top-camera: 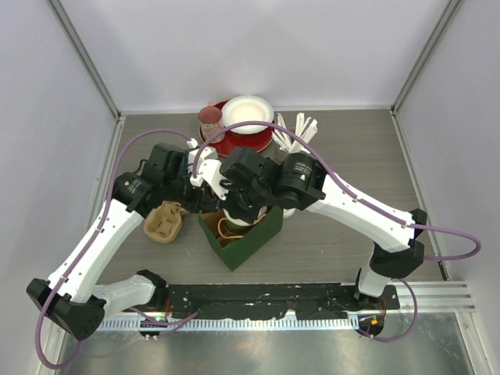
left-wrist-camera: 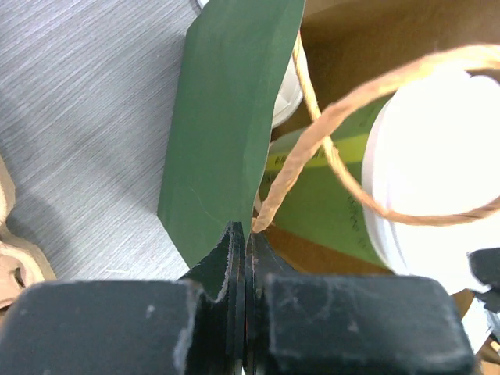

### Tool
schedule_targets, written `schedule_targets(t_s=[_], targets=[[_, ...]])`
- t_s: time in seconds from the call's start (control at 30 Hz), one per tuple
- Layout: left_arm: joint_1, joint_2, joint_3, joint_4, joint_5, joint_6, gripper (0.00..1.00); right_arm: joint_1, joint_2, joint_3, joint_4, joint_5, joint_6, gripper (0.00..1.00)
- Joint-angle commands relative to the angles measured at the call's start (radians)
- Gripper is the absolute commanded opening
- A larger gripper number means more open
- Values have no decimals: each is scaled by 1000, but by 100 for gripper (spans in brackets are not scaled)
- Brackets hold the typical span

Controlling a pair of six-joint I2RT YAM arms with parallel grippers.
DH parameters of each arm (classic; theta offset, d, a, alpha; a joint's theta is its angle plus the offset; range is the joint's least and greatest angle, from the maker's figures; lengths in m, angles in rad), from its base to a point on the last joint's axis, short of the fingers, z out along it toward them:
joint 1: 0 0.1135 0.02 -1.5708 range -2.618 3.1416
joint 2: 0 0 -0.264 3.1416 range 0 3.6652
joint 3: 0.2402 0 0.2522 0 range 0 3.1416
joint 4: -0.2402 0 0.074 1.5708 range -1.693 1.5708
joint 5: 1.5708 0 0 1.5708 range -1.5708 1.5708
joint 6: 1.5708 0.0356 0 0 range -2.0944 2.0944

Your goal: Pack the takeout coffee

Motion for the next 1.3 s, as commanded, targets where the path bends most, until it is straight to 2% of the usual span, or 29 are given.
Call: schedule_targets(t_s=[0.0, 0.1, 0.5, 0.7, 0.97, 1.13, 1.27], targets=[[-4, -12, 12, 53, 33, -47, 0, 9, -3, -12, 69, -116, -12, 1], [-2, -12, 16, 53, 40, -47, 0, 14, 14, -6, 60, -144, -31, 1], [-4, -14, 12, 47, 70, -26, 0, -4, 158, 69, 4, -95, -126, 1], [-2, -17, 7, 49, 66, -27, 0, -11, 161, -2, 52, -121, -144, 1], [-4, -9, 10, 63, 12, -44, 0, -1, 47, -183, 153, -348, -209, 1], [-4, -9, 18, 59, 21, -27, 0, -1, 20, -253, 107, -366, -192, 1], [-2, -9, 12, 69, 70, -30, 0, -1, 20, -285, 148, -363, -199, 1]])
